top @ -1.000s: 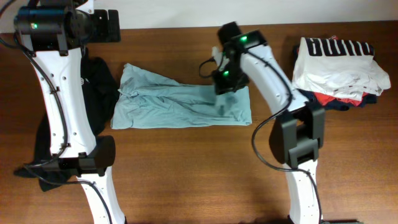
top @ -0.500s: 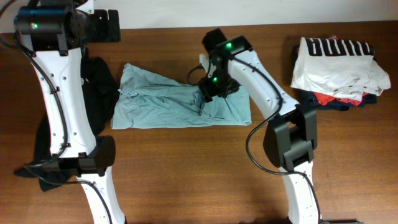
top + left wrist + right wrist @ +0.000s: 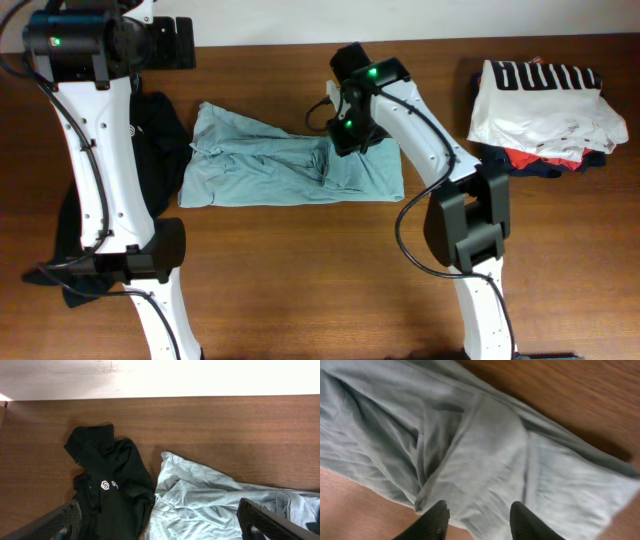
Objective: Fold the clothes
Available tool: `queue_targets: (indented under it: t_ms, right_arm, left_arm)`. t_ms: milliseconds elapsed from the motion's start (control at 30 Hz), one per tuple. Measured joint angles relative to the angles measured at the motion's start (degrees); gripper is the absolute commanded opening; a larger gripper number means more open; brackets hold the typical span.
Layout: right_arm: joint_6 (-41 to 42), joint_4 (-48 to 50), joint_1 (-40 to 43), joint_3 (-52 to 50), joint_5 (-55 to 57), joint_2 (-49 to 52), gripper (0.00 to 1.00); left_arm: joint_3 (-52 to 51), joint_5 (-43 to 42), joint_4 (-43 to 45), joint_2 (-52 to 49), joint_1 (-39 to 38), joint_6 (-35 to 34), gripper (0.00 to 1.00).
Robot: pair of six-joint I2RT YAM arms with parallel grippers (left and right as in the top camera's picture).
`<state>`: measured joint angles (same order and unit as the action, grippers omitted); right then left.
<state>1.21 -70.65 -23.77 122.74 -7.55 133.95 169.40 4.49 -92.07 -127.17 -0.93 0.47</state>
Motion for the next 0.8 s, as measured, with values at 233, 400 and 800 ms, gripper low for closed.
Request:
queue_targets:
  t_ms: [233,400,800]
  right_arm:
    - [0.0,2.4,-2.2,-0.2,0.0,1.7,0.43]
    - [0.2,3.7,-3.3,-0.2,0.3,1.8,0.52]
    - [7.6,5.9,-3.6,-0.2,3.5,3.2,0.46]
  left_arm:
    - [0.0,0.0,-0.5,0.0,0.0,0.0,0.99]
    - [0.0,0.0,-1.5,0.0,0.0,0.0,0.99]
    - [-0.3,0.0,-1.8,0.0,0.0,0.0,0.99]
